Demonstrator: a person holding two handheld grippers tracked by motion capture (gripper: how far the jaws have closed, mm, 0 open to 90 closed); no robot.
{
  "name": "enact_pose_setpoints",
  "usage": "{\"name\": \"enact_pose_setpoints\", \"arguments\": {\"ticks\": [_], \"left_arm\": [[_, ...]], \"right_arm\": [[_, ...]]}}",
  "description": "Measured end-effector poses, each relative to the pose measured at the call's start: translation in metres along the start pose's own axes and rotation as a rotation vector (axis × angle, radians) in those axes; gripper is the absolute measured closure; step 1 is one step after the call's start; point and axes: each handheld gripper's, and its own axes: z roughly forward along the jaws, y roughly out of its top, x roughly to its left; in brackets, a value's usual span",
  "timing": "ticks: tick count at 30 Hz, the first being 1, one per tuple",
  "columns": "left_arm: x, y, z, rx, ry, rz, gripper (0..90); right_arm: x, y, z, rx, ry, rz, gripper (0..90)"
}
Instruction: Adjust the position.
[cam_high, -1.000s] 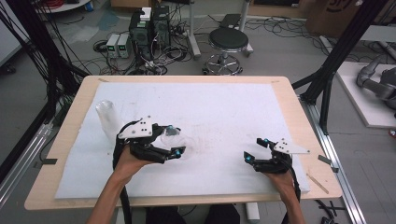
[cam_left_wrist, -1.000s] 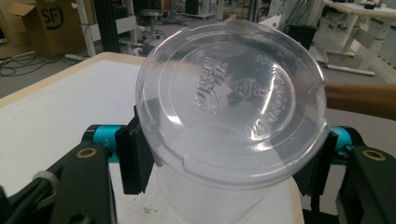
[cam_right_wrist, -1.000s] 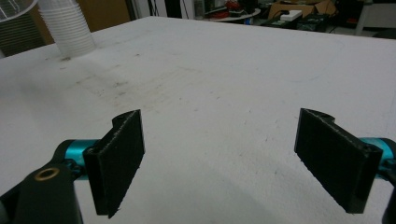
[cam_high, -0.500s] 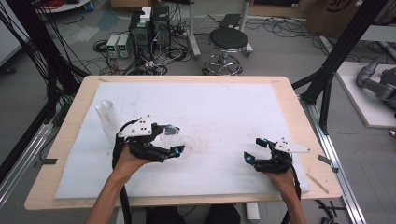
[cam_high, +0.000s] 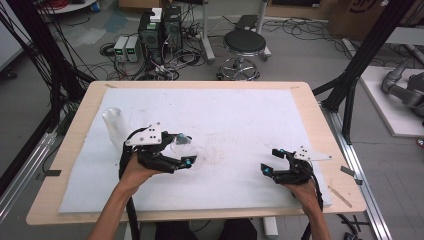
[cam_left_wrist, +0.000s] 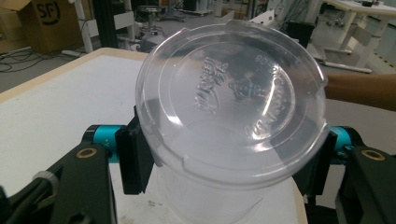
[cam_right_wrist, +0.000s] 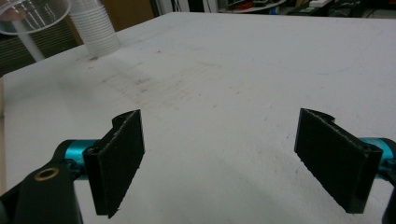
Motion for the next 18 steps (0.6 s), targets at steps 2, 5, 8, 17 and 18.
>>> {"name": "enact_pose_setpoints", "arguments": {"ticks": [2,5,8,17,18], "left_arm": [[0.001,0.000,0.003,-0.007,-0.015,0.004,34.3],[0.002,0.000,0.005,-0.016,-0.034,0.006,34.4],[0.002,0.000,0.008,-0.020,-0.054,0.008,34.5],[0.002,-0.001,0.013,-0.023,-0.094,0.003,34.5],[0.002,-0.001,0.013,-0.026,-0.097,0.002,34.5]], "right_arm": [[0.001,0.000,0.001,0.006,0.007,-0.006,16.1],[0.002,0.002,0.003,0.014,0.041,-0.016,16.0],[0.006,0.010,0.006,0.015,0.097,-0.037,16.0],[0.026,0.054,0.022,0.046,0.329,-0.137,16.1],[0.029,0.059,0.024,0.055,0.346,-0.150,16.1]]}}
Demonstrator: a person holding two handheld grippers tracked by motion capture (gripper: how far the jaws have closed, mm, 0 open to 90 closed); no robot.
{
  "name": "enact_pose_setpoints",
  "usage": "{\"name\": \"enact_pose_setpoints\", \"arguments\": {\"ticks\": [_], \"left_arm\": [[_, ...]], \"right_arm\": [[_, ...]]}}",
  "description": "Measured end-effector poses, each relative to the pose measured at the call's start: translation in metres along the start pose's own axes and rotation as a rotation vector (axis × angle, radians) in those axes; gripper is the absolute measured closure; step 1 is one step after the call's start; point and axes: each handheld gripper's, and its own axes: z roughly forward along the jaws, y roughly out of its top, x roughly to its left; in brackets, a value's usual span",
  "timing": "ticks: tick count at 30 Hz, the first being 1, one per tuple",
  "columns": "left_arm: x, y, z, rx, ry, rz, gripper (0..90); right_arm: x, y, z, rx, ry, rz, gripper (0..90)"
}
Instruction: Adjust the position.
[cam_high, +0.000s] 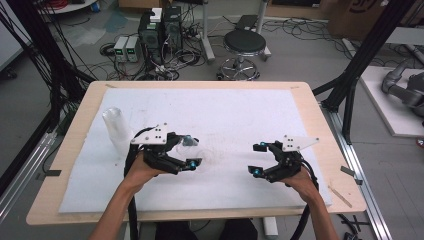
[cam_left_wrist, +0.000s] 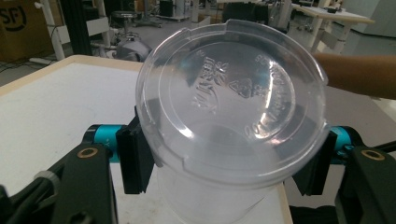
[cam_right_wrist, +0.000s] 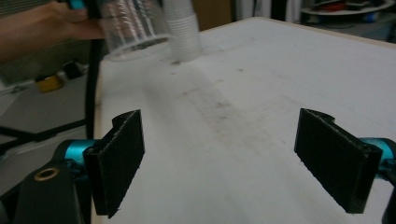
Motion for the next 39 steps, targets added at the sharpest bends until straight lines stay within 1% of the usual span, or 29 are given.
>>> {"name": "enact_pose_setpoints", "arguments": {"ticks": [1,2,3,4,5,6,7,9,10,11,12,13,18,20,21,24,27,31,32,36,39], "left_arm": [[0.000,0.000,0.001,-0.004,-0.007,0.002,34.5],[0.000,0.000,0.001,-0.004,-0.012,0.004,34.5],[0.000,0.000,0.001,-0.004,-0.012,0.004,34.5],[0.000,0.000,0.002,-0.002,-0.019,0.004,34.5],[0.000,0.000,0.002,-0.002,-0.019,0.004,34.5],[0.000,0.000,0.002,-0.003,-0.022,0.005,34.5],[0.000,0.000,0.002,-0.006,-0.026,0.003,34.5],[0.000,0.000,0.003,-0.014,-0.033,0.004,34.5],[0.000,0.001,0.004,-0.018,-0.038,0.004,34.5],[0.000,0.001,0.005,-0.019,-0.040,0.007,34.5],[-0.001,0.002,0.008,-0.021,-0.049,0.009,34.5],[-0.001,0.002,0.010,-0.022,-0.051,0.008,34.5],[-0.002,0.004,0.016,-0.028,-0.056,0.009,34.5],[-0.003,0.005,0.017,-0.038,-0.056,0.006,34.5],[-0.003,0.005,0.018,-0.048,-0.057,0.003,34.5],[-0.004,0.007,0.019,-0.067,-0.054,0.000,34.5],[-0.005,0.008,0.019,-0.071,-0.056,0.000,34.5],[-0.006,0.008,0.023,-0.080,-0.060,-0.005,34.5],[-0.006,0.009,0.024,-0.081,-0.060,-0.006,34.5],[-0.007,0.010,0.026,-0.082,-0.066,0.001,34.5],[-0.007,0.010,0.028,-0.085,-0.066,-0.002,34.5]], "right_arm": [[0.001,0.005,0.003,0.009,0.013,-0.006,16.1],[0.001,0.010,0.006,0.011,0.020,-0.024,16.1],[0.001,0.010,0.006,0.011,0.020,-0.024,16.1],[0.002,0.017,0.010,0.014,0.040,-0.040,16.1],[0.002,0.017,0.010,0.014,0.040,-0.040,16.1],[0.002,0.022,0.014,0.019,0.057,-0.037,16.1],[0.002,0.022,0.014,0.019,0.057,-0.037,16.1],[0.004,0.027,0.018,0.022,0.074,-0.043,16.0],[0.005,0.032,0.024,0.020,0.094,-0.057,16.0],[0.005,0.032,0.024,0.020,0.094,-0.057,16.0],[0.008,0.036,0.029,0.016,0.120,-0.058,16.0],[0.010,0.038,0.032,0.010,0.135,-0.061,16.0],[0.014,0.049,0.052,0.010,0.186,-0.083,16.0],[0.015,0.051,0.055,0.007,0.187,-0.091,16.0],[0.016,0.053,0.061,0.007,0.203,-0.092,16.0],[0.019,0.054,0.069,0.012,0.217,-0.097,16.0],[0.021,0.055,0.074,0.016,0.224,-0.102,16.0],[0.025,0.056,0.081,0.004,0.239,-0.111,16.0],[0.025,0.056,0.082,0.000,0.236,-0.121,16.0],[0.027,0.057,0.087,0.007,0.241,-0.123,16.0],[0.028,0.056,0.090,0.014,0.248,-0.126,16.0]]}}
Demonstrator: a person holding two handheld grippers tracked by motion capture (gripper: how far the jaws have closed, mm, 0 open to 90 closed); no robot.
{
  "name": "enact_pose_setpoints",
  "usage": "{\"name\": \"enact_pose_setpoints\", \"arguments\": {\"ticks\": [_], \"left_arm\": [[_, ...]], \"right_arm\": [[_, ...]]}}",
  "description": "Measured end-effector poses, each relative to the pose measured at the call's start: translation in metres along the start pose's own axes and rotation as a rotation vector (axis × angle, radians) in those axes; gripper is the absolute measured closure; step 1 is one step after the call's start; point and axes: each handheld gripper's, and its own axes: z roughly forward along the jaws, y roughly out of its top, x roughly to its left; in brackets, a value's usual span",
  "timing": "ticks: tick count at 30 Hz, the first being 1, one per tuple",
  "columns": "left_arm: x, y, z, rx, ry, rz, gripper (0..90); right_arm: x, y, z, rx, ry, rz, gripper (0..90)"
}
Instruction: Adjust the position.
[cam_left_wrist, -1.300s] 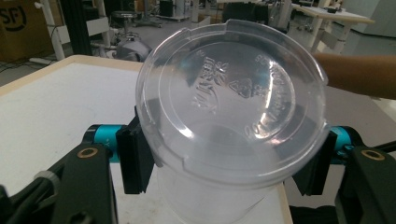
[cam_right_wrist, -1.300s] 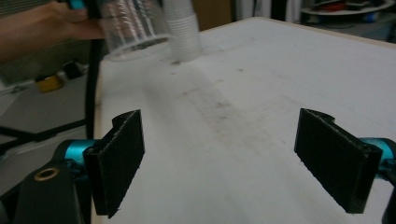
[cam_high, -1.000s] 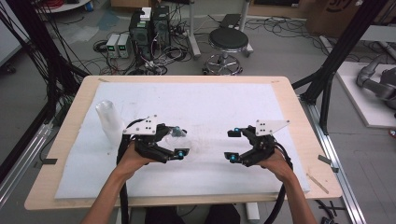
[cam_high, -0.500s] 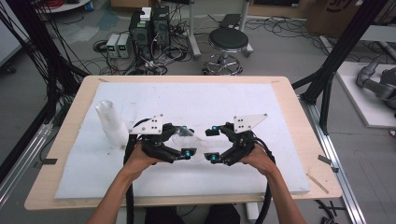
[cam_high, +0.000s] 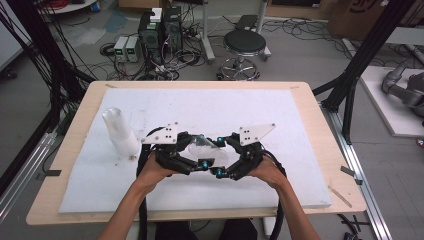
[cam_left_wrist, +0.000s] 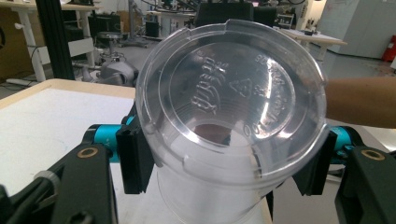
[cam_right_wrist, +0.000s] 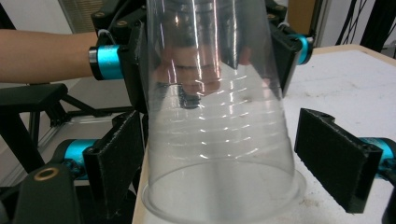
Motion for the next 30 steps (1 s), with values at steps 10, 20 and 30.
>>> {"name": "enact_pose_setpoints", "arguments": {"ticks": [10,20,30], "left_arm": [[0.0002,0.0000,0.0006,0.001,0.000,0.005,34.5],[0.0000,-0.0001,0.0015,-0.014,0.025,-0.025,20.9],[0.0008,0.0000,-0.0044,-0.014,0.054,-0.052,8.2]], "right_arm": [[0.0030,0.0004,0.0023,-0.002,-0.017,-0.037,27.2],[0.0041,0.0009,0.0011,-0.002,-0.027,-0.061,32.6],[0.0036,0.0002,0.0008,0.011,-0.020,-0.051,32.8]]}}
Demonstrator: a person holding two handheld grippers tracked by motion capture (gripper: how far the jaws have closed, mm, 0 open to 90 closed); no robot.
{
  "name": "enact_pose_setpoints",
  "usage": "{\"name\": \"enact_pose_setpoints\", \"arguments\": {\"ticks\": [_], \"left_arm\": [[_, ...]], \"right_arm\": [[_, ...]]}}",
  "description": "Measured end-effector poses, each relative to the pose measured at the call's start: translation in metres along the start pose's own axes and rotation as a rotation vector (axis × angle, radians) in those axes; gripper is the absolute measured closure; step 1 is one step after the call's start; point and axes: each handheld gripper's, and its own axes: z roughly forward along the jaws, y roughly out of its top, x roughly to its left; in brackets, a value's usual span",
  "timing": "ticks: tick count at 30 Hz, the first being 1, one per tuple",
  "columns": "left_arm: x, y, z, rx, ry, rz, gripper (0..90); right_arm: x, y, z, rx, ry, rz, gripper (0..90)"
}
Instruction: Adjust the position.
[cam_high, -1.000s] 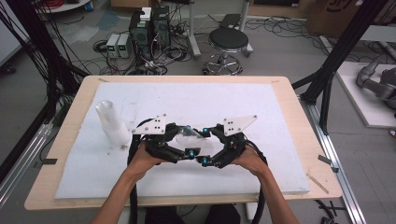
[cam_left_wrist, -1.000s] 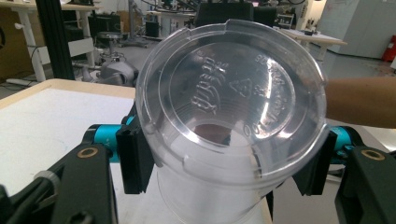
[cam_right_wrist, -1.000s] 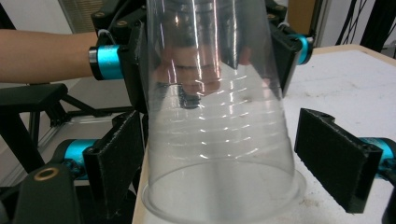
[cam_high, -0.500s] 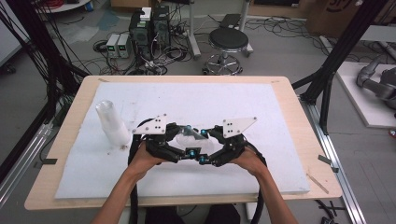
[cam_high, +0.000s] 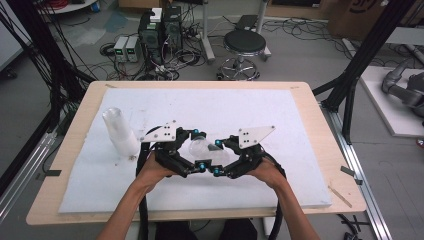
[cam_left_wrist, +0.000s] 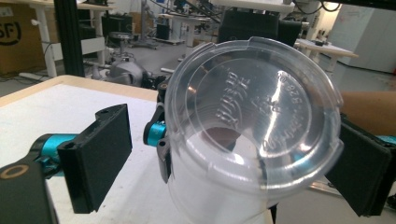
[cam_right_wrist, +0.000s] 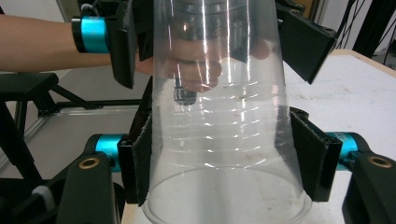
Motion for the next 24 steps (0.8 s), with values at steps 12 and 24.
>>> {"name": "enact_pose_setpoints", "arguments": {"ticks": [12,24], "left_arm": [[0.000,0.013,-0.007,0.297,0.043,0.029,8.3],[0.001,0.018,0.010,0.776,0.012,0.158,9.3]], "right_arm": [[-0.002,0.007,-0.002,0.255,-0.029,0.017,32.7],[-0.002,0.023,0.008,0.684,-0.028,-0.017,32.9]]}}
